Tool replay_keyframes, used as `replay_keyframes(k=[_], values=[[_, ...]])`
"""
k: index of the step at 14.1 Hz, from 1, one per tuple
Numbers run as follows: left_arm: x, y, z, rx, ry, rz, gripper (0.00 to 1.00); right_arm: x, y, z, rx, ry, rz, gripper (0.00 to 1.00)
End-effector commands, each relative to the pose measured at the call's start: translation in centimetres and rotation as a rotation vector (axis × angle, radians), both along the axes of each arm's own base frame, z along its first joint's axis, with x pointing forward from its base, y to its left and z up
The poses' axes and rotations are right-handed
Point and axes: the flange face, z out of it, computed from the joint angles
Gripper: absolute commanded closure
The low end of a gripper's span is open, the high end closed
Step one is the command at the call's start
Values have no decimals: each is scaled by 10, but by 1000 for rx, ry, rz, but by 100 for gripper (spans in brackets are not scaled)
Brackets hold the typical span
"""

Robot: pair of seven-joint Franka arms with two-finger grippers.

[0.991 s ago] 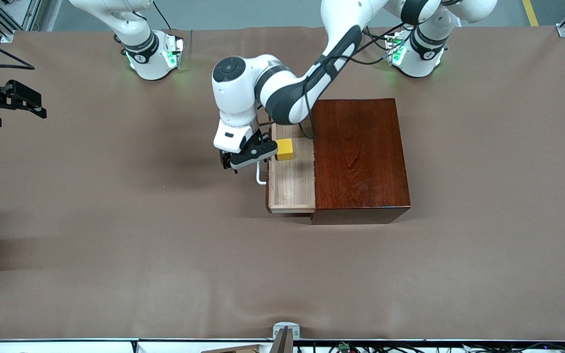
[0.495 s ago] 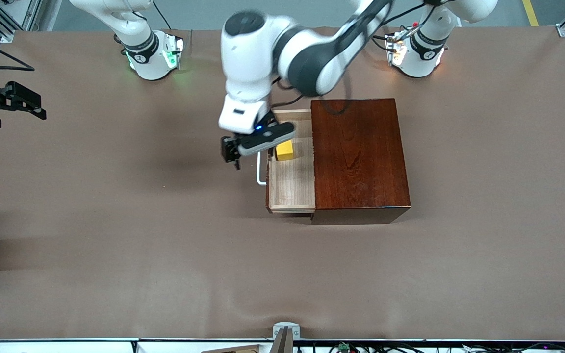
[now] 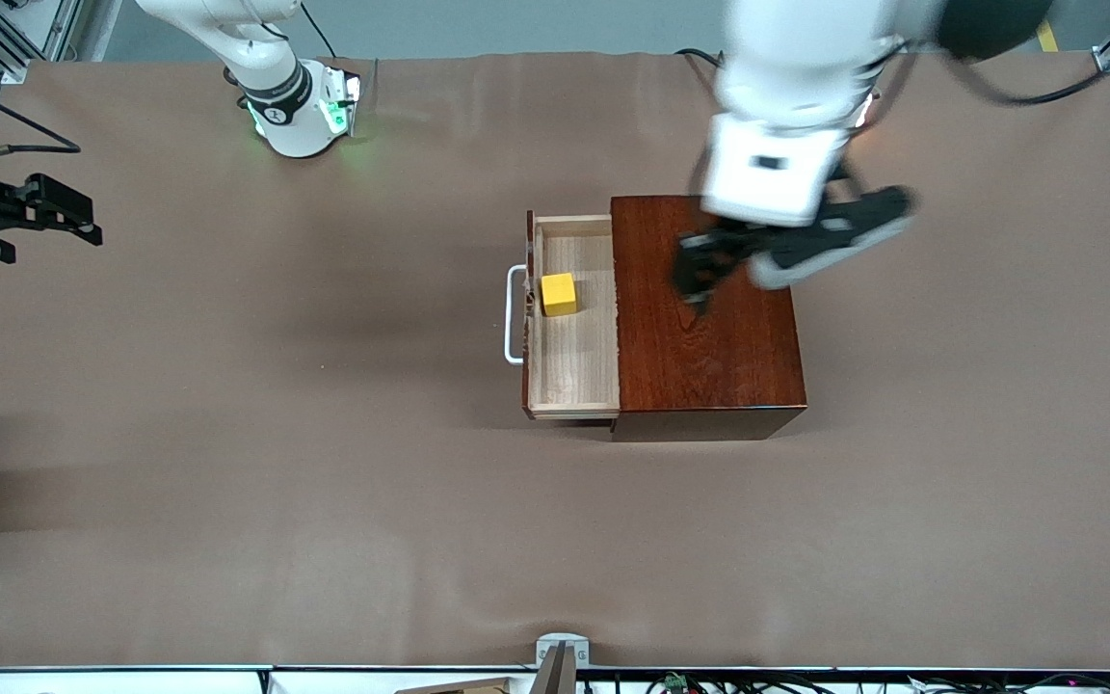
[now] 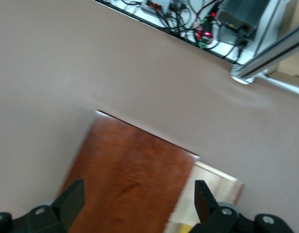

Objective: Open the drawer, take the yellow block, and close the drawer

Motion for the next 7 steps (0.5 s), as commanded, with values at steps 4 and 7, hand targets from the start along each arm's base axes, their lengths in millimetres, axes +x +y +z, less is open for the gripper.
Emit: replay_keyframes(k=[4, 7], values=[[18, 149, 18, 72, 169, -148, 0, 13, 30, -9, -16, -21, -68, 0], [17, 218, 33, 78, 203, -178, 0, 11, 55, -23, -39, 31, -201, 0]])
